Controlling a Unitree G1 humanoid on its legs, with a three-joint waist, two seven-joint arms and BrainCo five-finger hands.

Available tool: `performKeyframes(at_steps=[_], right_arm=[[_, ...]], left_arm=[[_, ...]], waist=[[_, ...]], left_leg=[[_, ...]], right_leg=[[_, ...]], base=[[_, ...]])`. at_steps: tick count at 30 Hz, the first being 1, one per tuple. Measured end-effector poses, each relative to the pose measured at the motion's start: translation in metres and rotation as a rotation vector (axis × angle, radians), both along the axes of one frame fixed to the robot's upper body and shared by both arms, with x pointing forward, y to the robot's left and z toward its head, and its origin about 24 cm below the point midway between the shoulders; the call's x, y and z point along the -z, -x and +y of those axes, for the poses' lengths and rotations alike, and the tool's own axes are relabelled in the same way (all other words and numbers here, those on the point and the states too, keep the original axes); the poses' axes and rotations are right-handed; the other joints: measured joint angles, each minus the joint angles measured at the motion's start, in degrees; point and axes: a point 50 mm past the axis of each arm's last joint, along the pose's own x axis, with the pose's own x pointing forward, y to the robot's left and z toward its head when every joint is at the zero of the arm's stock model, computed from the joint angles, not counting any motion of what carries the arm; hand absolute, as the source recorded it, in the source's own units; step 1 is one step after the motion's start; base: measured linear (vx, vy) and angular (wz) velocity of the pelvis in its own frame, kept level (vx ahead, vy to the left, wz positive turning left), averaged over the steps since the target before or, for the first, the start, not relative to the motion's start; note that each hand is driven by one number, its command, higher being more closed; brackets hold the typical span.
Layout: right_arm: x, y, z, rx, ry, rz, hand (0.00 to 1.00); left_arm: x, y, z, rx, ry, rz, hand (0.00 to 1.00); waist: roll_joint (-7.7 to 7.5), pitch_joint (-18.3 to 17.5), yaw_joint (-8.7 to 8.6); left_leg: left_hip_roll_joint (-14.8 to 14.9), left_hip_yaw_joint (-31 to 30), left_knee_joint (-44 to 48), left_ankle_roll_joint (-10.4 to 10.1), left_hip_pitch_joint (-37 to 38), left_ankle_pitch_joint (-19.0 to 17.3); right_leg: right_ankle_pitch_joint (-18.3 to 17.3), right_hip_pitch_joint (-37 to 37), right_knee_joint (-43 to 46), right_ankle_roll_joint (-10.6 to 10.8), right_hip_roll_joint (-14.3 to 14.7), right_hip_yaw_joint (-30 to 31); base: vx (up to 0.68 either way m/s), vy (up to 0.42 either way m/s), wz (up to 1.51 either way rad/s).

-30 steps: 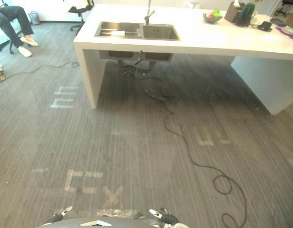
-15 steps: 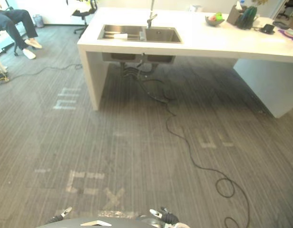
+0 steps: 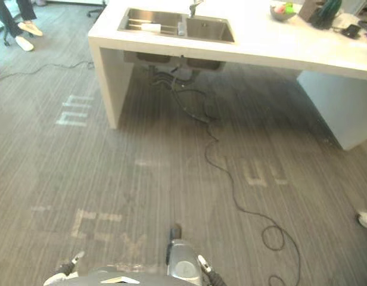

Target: Walk over to the sink, pick up the cup, carry it to the dishwasher, place the cup inside the dishwasher, then close the dishwasher door

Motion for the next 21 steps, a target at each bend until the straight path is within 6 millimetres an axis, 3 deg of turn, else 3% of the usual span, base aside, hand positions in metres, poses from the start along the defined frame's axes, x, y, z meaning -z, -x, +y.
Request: performKeyframes(at_steps=[1, 2, 3, 4, 5, 6, 7, 8, 9, 11, 13, 14, 15, 16, 17, 18, 19, 21], right_arm=[[0.0, 0.005, -0.002, 0.0, 0.0, 0.012, 0.0], [-0.001, 0.008, -0.006, 0.001, 0.01, 0.014, 0.0], [-0.003, 0.013, -0.016, -0.016, 0.04, 0.025, 0.0], [-0.004, 0.013, -0.022, -0.048, 0.065, 0.032, 0.0], [-0.004, 0.012, -0.023, -0.056, 0.072, 0.034, 0.0], [-0.004, 0.012, -0.025, -0.067, 0.08, 0.034, 0.0], [-0.005, 0.011, -0.026, -0.077, 0.085, 0.027, 0.0], [-0.005, 0.011, -0.026, -0.082, 0.084, 0.025, 0.0], [-0.005, 0.008, -0.023, -0.103, 0.083, 0.014, 0.0], [-0.005, -0.004, -0.018, -0.134, 0.071, -0.018, 0.0], [-0.008, -0.024, -0.017, -0.167, 0.069, -0.066, 0.0], [-0.009, -0.03, -0.016, -0.172, 0.068, -0.081, 0.0], [-0.011, -0.038, -0.015, -0.2, 0.071, -0.097, 0.0], [-0.012, -0.042, -0.016, -0.23, 0.08, -0.106, 0.0], [-0.014, -0.043, -0.022, -0.25, 0.097, -0.113, 0.0], [-0.015, -0.045, -0.024, -0.259, 0.108, -0.119, 0.0], [-0.014, -0.049, -0.021, -0.273, 0.1, -0.117, 0.0], [-0.013, -0.053, -0.02, -0.273, 0.101, -0.116, 0.0]], left_arm=[[0.0, 0.001, -0.003, -0.013, 0.008, -0.009, 0.0], [0.001, 0.003, -0.008, -0.028, 0.022, -0.008, 0.0], [0.004, 0.014, -0.016, -0.064, 0.046, 0.006, 0.0], [0.004, 0.011, -0.021, -0.09, 0.063, -0.019, 0.0], [0.004, 0.01, -0.023, -0.099, 0.067, -0.031, 0.0], [0.003, 0.008, -0.023, -0.127, 0.062, -0.054, 0.0], [0.002, 0.006, -0.022, -0.137, 0.049, -0.077, 0.0], [0.0, 0.004, -0.02, -0.134, 0.036, -0.094, 0.0], [-0.003, -0.005, -0.019, -0.124, 0.01, -0.134, 0.0], [-0.016, -0.028, -0.017, -0.02, -0.089, -0.225, 0.0], [-0.053, -0.079, -0.023, 0.19, -0.255, -0.446, 0.0], [-0.065, -0.091, -0.025, 0.241, -0.293, -0.51, 0.0], [-0.084, -0.108, -0.031, 0.302, -0.337, -0.608, 0.0], [-0.107, -0.122, -0.04, 0.347, -0.386, -0.721, 0.0], [-0.128, -0.129, -0.05, 0.364, -0.415, -0.819, 0.0], [-0.138, -0.135, -0.053, 0.371, -0.431, -0.867, 0.0], [-0.156, -0.146, -0.056, 0.377, -0.473, -0.941, 0.0], [-0.192, -0.159, -0.059, 0.381, -0.559, -1.089, 0.0]], waist=[[0.58, -0.1, -0.23], [1.04, -0.8, -0.59], [3.55, -2.9, -1.13], [4.53, -3.6, -1.32], [4.7, -3.6, -1.2], [4.65, -3.4, -1.02], [4.83, -3.4, -1.05], [4.76, -3.2, -0.97], [3.63, -2.7, -0.65], [2.64, -2.2, 0.34], [1.83, -0.6, 1.78], [1.46, -0.1, 2.01], [1.08, 0.4, 2.28], [1.73, 0.4, 2.81], [4.55, 0.4, 3.43], [5.39, 0.5, 3.6], [4.57, 0.9, 3.39], [4.24, 1.1, 3.15]], left_leg=[[1.1, -0.2, 1.7, -1.1, 1.5, -2.8], [2.4, -0.2, 1.5, -1.5, 2.6, -3.7], [4.7, -0.6, 4.4, -2.6, 2.4, -3.8], [6.7, -1.8, 14.9, -2.9, -2.2, -1.6], [7.5, -2.4, 20.1, -3.5, -4.3, 0.6], [9.6, -3.5, 31.3, -4.3, -9.3, 5.7], [11.8, -3.0, 42.9, -3.9, -13.3, 5.7], [12.2, -2.9, 47.0, -3.6, -14.9, 5.4], [11.6, -2.5, 51.4, -4.0, -17.5, 4.4], [9.3, -0.2, 49.9, -3.9, -22.2, 2.2], [5.2, 4.0, 38.2, -1.6, -28.3, 0.5], [3.9, 4.8, 33.6, -1.3, -29.4, 1.0], [1.9, 5.3, 25.3, -1.0, -30.7, 3.6], [0.4, 4.7, 11.8, -1.8, -31.1, 10.0], [1.7, 3.4, -0.8, -2.6, -29.7, 17.0], [1.9, 4.0, 0.6, -2.5, -29.4, 22.1], [1.3, 5.0, 6.1, 0.5, -31.1, 22.6], [0.4, 4.6, 12.6, 4.0, -34.9, 19.4]], right_leg=[[0.3, -0.9, 5.4, -0.3, 0.4, 0.3], [-1.8, -1.2, 8.1, 0.0, 1.3, 0.0], [-5.5, -1.1, 9.8, -0.9, 3.7, -1.3], [-6.9, -0.2, 9.7, -2.0, 5.2, -1.9], [-7.4, 1.0, 9.1, -2.5, 5.9, -2.1], [-8.2, 4.6, 6.5, -3.7, 7.7, -2.1], [-8.7, 9.4, 2.6, -4.5, 9.8, -2.1], [-8.8, 12.2, 0.6, -4.8, 10.5, -2.0], [-8.9, 17.4, -2.9, -5.1, 11.2, -1.5], [-9.0, 23.2, -7.4, -5.2, 11.1, -0.1], [-9.2, 28.1, -10.4, -5.2, 9.0, 0.9], [-9.4, 29.0, -10.4, -5.2, 8.1, 1.1], [-9.9, 30.0, -10.2, -4.7, 6.6, 1.8], [-10.7, 31.8, -10.2, -3.6, 5.4, 2.4], [-12.2, 34.4, -10.8, -2.7, 6.5, 3.9], [-13.7, 36.3, -11.1, -2.6, 6.4, 5.1], [-15.0, 37.2, -10.4, -2.8, 5.2, 6.3], [-14.4, 35.5, -7.1, -3.1, 4.4, 6.9]], base=[[0.53, -0.37, 0.23], [0.59, -0.316, 0.12], [0.63, -0.299, 0.03], [0.65, -0.3, -0.06], [0.67, -0.338, -0.18], [0.67, -0.309, -0.21], [0.66, -0.278, -0.18], [0.76, -0.261, -0.15], [0.72, -0.198, -0.25], [0.61, -0.103, -0.31], [0.5, 0.046, -0.28], [0.5, 0.1, -0.26], [0.51, 0.135, -0.38], [0.65, 0.211, -0.58], [0.55, 0.208, -0.55], [0.49, 0.239, -0.28], [0.35, 0.201, 0.11], [0.45, 0.269, 0.36]])
